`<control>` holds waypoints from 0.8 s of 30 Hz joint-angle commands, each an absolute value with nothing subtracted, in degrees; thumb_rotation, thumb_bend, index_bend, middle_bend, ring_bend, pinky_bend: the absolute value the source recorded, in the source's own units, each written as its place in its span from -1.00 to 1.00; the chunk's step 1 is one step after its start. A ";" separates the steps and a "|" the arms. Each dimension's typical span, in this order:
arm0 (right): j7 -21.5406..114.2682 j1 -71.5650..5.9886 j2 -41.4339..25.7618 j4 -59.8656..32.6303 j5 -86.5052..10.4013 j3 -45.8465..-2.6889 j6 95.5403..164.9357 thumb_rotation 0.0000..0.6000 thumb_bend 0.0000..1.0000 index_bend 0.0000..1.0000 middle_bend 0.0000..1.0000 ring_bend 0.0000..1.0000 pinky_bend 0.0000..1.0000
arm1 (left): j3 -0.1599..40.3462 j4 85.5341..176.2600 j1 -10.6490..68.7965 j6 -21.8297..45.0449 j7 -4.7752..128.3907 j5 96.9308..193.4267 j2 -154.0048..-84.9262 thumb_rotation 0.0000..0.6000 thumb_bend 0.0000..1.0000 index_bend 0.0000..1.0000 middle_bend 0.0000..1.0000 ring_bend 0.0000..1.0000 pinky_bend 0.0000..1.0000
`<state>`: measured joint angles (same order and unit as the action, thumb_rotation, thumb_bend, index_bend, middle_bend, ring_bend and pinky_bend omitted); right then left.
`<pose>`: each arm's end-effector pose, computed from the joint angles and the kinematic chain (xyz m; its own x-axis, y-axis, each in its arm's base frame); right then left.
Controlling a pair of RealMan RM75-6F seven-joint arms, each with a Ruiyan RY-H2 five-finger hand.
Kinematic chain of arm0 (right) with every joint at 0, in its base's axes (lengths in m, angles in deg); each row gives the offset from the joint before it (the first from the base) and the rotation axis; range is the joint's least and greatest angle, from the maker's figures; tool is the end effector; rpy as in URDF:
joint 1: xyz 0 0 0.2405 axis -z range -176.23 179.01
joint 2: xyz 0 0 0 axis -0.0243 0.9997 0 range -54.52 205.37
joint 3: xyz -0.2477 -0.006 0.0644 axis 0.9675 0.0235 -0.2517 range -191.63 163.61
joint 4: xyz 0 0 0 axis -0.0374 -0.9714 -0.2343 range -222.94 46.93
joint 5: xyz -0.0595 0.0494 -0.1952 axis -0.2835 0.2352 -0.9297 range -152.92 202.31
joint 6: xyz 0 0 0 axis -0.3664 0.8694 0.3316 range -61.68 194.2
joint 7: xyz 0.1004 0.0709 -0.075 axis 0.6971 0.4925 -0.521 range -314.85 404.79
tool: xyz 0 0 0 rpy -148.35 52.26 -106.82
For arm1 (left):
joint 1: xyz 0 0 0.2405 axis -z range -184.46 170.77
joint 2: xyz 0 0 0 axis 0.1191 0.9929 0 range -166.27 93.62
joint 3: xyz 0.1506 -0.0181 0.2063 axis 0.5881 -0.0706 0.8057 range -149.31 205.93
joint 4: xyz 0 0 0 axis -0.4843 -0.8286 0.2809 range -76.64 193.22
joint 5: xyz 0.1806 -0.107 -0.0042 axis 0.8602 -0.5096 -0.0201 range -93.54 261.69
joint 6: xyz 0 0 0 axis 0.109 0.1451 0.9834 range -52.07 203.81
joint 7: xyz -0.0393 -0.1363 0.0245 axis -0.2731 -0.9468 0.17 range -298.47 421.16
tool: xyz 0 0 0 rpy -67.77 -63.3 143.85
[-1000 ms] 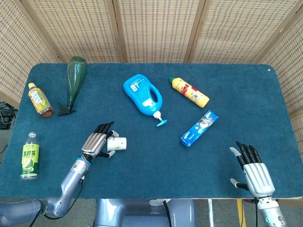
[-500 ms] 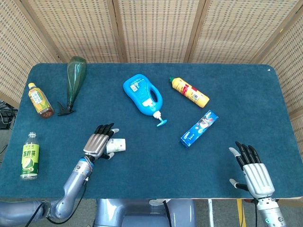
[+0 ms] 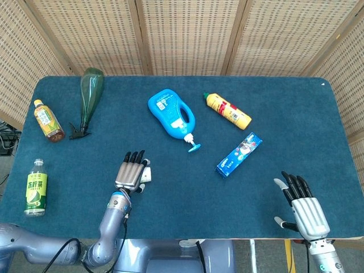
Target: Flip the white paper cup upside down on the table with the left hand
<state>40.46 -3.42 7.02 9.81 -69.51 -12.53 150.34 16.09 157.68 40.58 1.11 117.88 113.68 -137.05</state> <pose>-0.2702 -0.1602 0.1104 0.3277 -0.0953 0.9400 -0.9372 -0.1588 0.3106 -0.1014 0.2920 -0.0612 0.5228 0.4035 0.7509 0.8486 -0.1628 -0.5033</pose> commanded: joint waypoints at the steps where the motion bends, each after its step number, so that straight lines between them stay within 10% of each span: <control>1: 40.69 -3.50 7.07 9.83 -69.57 -12.41 150.14 1.00 -0.87 -1.00 -1.00 -1.00 -1.00 | 15.95 156.51 41.78 -0.01 120.13 112.16 -138.68 1.00 -0.38 -0.54 -1.00 -1.00 -1.00; 24: 41.91 -3.35 6.91 9.18 -71.37 -12.39 151.67 1.00 -0.87 -1.00 -1.00 -1.00 -1.00 | 16.97 151.80 42.89 -1.77 121.31 113.19 -142.83 1.00 -0.17 -0.26 -1.00 -1.00 -1.00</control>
<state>41.90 -3.35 6.91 9.17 -71.37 -12.39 151.66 16.68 151.73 43.26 -1.85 121.97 112.50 -142.97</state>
